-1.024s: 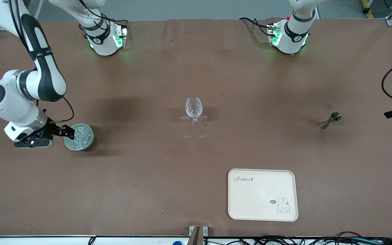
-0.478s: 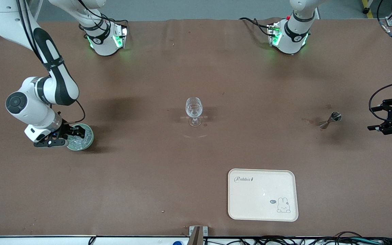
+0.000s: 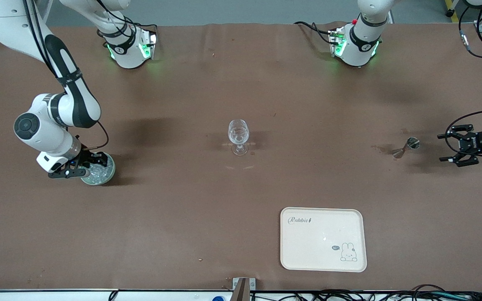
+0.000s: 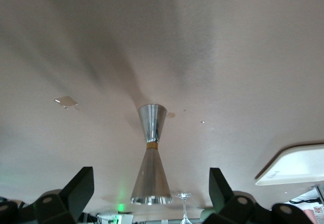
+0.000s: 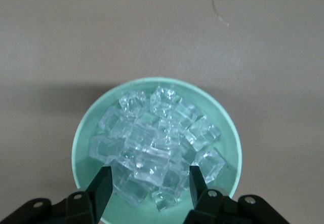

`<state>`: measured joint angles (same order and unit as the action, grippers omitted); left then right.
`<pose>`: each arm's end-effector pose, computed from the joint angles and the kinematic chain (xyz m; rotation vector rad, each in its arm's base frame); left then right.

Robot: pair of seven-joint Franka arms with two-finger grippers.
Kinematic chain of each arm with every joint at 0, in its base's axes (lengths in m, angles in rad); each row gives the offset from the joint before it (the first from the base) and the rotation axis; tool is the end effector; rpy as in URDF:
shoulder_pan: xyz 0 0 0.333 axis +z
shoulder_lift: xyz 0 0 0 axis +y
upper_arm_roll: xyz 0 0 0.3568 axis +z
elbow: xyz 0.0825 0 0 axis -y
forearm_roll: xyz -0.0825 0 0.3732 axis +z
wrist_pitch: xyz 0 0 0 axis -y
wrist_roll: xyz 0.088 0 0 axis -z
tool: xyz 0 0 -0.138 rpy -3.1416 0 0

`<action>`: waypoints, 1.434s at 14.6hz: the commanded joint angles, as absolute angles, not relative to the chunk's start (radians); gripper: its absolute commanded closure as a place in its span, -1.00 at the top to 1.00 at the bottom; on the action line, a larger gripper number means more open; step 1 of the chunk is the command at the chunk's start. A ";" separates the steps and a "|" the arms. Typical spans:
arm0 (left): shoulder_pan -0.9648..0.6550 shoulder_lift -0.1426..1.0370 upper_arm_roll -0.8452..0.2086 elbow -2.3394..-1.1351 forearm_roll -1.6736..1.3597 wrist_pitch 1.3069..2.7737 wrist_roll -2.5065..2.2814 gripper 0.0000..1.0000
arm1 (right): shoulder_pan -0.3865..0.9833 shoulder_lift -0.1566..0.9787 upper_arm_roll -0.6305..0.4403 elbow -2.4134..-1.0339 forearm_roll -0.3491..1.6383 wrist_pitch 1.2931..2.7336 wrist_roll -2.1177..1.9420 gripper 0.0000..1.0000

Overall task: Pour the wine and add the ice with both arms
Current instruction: 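Grasp an ice cube with the right gripper while the left gripper reaches the jigger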

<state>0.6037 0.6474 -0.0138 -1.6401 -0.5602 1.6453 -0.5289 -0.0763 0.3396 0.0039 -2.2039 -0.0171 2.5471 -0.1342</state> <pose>0.5516 0.2865 0.2374 1.9293 1.5470 -0.7965 0.5620 -0.0408 0.2423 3.1307 0.1186 0.0043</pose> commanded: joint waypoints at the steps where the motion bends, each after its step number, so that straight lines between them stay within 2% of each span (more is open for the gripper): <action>1: 0.624 0.672 -0.018 -1.660 -0.624 1.618 -0.557 1.00 | -0.078 0.319 0.006 -2.238 -0.026 2.563 -0.137 0.34; 12: 0.660 0.709 -0.025 -1.828 -0.817 1.658 -0.426 0.94 | -0.066 0.327 0.008 -2.238 -0.025 2.559 -0.121 -0.01; 21: 0.660 0.710 -0.035 -1.868 -0.851 1.700 -0.374 0.77 | -0.058 0.336 0.008 -2.232 -0.025 2.551 -0.086 -0.36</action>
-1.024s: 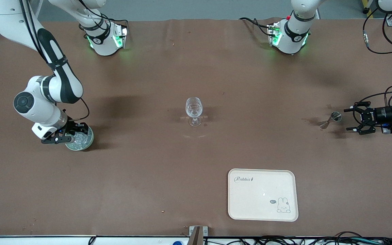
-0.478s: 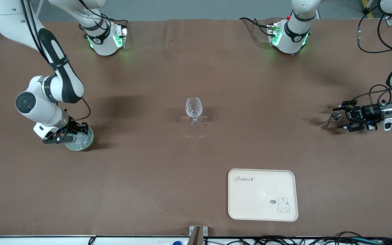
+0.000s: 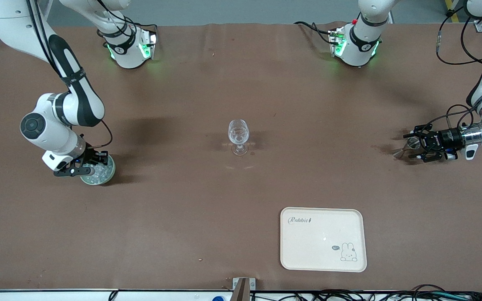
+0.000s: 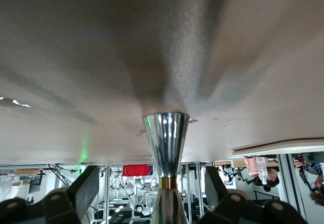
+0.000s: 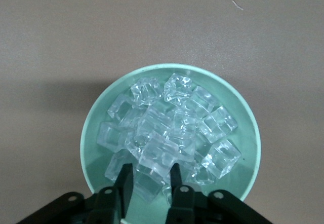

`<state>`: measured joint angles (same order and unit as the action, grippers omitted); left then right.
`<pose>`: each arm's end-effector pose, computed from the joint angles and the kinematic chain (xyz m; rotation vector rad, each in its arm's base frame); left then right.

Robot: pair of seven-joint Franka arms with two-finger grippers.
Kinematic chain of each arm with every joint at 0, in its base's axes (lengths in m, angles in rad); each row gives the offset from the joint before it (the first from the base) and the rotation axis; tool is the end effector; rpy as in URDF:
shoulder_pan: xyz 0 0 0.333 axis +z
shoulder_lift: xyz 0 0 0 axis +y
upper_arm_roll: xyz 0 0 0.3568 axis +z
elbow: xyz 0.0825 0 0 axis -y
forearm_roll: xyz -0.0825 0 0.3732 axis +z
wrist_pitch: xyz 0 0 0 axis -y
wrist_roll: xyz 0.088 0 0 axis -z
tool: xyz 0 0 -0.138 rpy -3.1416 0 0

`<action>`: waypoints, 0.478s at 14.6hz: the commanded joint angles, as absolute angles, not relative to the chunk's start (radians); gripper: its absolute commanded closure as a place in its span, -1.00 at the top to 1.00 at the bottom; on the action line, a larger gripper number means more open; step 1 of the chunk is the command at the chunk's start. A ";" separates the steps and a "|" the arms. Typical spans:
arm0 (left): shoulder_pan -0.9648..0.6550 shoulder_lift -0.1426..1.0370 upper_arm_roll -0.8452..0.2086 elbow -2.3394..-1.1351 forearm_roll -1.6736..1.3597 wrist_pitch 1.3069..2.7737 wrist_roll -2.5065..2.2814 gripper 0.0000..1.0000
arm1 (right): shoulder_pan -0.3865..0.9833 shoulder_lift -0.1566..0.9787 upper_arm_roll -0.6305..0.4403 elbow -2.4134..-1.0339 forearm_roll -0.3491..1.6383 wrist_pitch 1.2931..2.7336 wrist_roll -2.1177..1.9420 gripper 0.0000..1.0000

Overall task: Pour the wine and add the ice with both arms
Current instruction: 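Grasp the silver jigger with the left gripper and lift it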

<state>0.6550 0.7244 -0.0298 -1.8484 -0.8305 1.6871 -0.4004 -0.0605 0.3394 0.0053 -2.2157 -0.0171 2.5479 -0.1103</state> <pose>0.5031 0.2481 0.1443 1.5534 1.4954 -0.8903 0.5580 -0.0309 0.2382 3.1326 0.1081 -0.0122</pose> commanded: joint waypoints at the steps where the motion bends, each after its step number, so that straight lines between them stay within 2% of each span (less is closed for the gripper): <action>1: 0.660 0.710 -0.035 -1.868 -0.851 1.700 -0.374 0.72 | -0.058 0.334 0.008 -2.230 -0.025 2.551 -0.086 -0.36; 3: 0.661 0.706 -0.037 -1.867 -0.848 1.694 -0.353 0.30 | -0.058 0.334 0.008 -2.229 -0.025 2.548 -0.086 -0.40; 7: 0.658 0.709 -0.037 -1.868 -0.850 1.689 -0.319 0.30 | -0.060 0.334 0.008 -2.223 -0.025 2.537 -0.086 -0.64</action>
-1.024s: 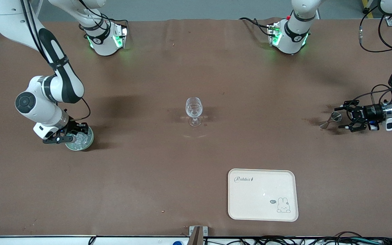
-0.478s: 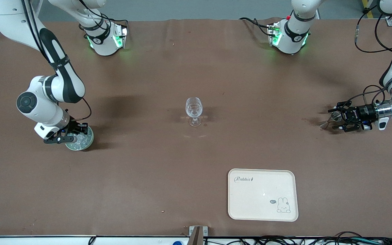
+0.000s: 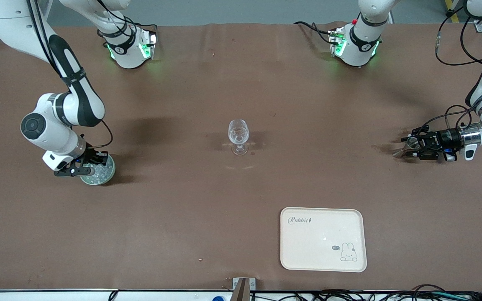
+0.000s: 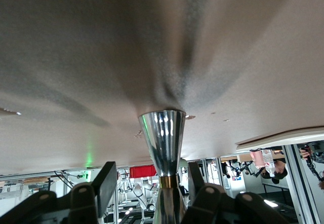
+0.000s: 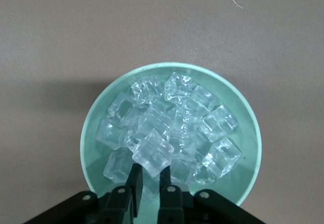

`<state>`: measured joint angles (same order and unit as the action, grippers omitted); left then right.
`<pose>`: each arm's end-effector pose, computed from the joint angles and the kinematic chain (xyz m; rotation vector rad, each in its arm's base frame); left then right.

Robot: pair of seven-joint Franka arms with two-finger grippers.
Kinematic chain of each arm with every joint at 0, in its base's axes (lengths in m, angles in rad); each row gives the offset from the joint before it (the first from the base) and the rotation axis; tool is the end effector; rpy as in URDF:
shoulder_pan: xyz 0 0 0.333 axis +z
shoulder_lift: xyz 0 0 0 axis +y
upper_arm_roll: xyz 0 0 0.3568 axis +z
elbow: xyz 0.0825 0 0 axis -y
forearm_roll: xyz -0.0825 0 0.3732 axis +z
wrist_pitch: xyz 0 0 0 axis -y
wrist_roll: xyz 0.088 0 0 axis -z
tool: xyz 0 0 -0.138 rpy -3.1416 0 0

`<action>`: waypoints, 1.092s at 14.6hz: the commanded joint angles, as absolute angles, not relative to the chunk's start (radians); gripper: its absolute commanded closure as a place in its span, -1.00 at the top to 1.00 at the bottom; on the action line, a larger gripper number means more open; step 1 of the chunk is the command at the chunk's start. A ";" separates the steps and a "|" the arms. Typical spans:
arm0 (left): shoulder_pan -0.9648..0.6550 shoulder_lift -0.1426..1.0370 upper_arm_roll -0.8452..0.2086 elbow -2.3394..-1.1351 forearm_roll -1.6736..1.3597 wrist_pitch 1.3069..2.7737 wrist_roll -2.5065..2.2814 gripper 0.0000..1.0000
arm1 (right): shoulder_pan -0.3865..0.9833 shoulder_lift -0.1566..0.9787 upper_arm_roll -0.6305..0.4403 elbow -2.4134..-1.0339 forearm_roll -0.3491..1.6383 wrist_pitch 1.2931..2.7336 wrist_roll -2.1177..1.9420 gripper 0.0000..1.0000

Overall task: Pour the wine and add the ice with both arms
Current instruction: 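Grasp the silver jigger with the left gripper and lift it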

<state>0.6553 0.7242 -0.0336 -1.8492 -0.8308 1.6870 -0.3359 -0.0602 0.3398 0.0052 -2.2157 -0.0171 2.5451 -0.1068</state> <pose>0.5038 0.2462 0.1445 1.5929 1.4330 -0.8551 0.5576 -0.0308 0.2377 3.1329 0.1030 -0.0172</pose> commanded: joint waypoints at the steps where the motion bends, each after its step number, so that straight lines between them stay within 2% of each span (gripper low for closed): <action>1: 0.658 0.710 -0.037 -1.868 -0.851 1.689 -0.319 0.27 | -0.060 0.334 0.009 -2.217 -0.025 2.525 -0.086 -0.65; 3: 0.658 0.710 -0.037 -1.867 -0.854 1.689 -0.337 0.05 | -0.060 0.334 0.009 -2.214 -0.025 2.517 -0.086 -0.63; 5: 0.658 0.709 -0.037 -1.867 -0.886 1.689 -0.379 -0.24 | -0.060 0.334 0.009 -2.209 -0.025 2.513 -0.086 0.09; 6: 0.658 0.707 -0.037 -1.867 -0.887 1.680 -0.402 -0.44 | -0.061 0.333 0.009 -2.203 -0.025 2.513 -0.086 0.34; 8: 0.663 0.707 -0.038 -1.867 -0.891 1.667 -0.399 -0.99 | -0.063 0.333 0.009 -2.177 -0.022 2.478 -0.084 0.40; 10: 0.664 0.706 -0.040 -1.864 -0.903 1.660 -0.399 -0.99 | -0.061 0.333 0.009 -2.131 -0.020 2.402 -0.077 0.40; 16: 0.664 0.675 -0.040 -1.836 -0.925 1.542 -0.417 -0.99 | -0.067 0.376 0.008 -2.121 -0.025 2.468 -0.081 0.31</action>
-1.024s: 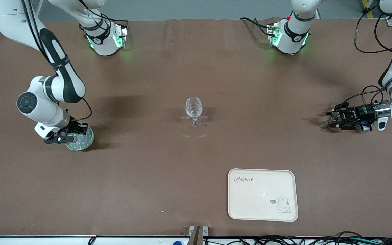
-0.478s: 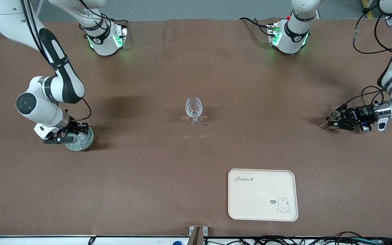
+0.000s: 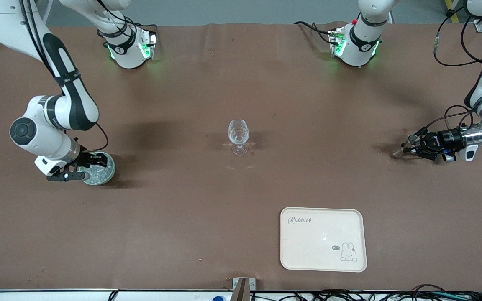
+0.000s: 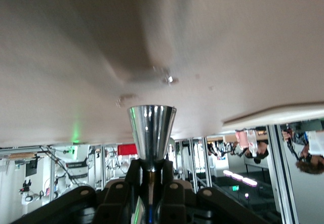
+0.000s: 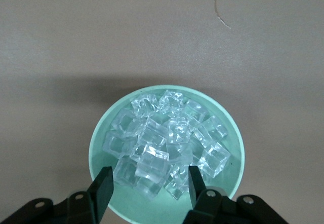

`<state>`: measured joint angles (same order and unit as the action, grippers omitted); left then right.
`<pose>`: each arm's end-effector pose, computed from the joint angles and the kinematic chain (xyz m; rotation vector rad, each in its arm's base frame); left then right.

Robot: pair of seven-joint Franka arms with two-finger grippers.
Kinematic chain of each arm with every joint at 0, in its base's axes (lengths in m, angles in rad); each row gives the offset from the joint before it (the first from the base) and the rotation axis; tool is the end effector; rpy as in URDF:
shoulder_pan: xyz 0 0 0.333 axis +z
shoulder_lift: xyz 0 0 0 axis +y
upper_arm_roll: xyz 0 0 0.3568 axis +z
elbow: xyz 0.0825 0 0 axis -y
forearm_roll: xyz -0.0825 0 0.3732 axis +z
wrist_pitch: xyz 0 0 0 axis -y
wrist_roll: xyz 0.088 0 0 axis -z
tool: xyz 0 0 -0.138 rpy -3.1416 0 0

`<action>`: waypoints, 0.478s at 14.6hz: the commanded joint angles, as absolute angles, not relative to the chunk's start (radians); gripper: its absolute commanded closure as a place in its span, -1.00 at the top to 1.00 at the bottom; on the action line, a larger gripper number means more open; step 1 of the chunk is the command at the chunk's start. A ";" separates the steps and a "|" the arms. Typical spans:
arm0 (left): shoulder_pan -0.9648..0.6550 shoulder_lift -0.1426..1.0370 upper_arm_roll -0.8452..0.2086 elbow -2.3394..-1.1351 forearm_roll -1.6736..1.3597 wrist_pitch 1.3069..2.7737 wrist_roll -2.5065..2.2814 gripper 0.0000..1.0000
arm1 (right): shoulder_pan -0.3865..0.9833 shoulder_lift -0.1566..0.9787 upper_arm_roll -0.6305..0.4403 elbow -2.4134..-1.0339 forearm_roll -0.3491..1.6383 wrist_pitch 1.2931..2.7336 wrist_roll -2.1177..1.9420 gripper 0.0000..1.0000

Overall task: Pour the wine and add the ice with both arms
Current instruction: 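Grasp the silver jigger with the left gripper and lift it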

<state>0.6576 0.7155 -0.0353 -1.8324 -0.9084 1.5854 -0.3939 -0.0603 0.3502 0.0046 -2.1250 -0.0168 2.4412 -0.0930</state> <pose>0.5134 0.2368 0.1661 1.4652 1.4047 -0.9147 0.5778 -0.0326 0.2566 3.1337 0.0785 -0.0542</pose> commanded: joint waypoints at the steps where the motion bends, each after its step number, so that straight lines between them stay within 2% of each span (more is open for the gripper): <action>1: 0.663 0.660 -0.040 -1.829 -0.927 1.520 -0.431 -0.99 | -0.066 0.377 0.006 -2.128 -0.025 2.485 -0.081 0.27; 3: 0.658 0.625 -0.060 -1.825 -0.927 1.496 -0.471 -0.99 | -0.064 0.391 0.006 -2.131 -0.025 2.493 -0.081 0.13; 5: 0.657 0.569 -0.101 -1.827 -0.923 1.486 -0.533 -0.99 | -0.061 0.391 0.008 -2.131 -0.025 2.485 -0.081 -0.34; 7: 0.657 0.513 -0.152 -1.841 -0.914 1.488 -0.566 -0.99 | -0.064 0.391 0.008 -2.131 -0.025 2.484 -0.078 -0.68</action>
<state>0.6561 0.5933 -0.1130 -1.8069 -0.9113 1.4929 -0.5260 -0.0605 0.3918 0.0038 -2.1238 -0.0171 2.4810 -0.0922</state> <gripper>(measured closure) 0.793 0.718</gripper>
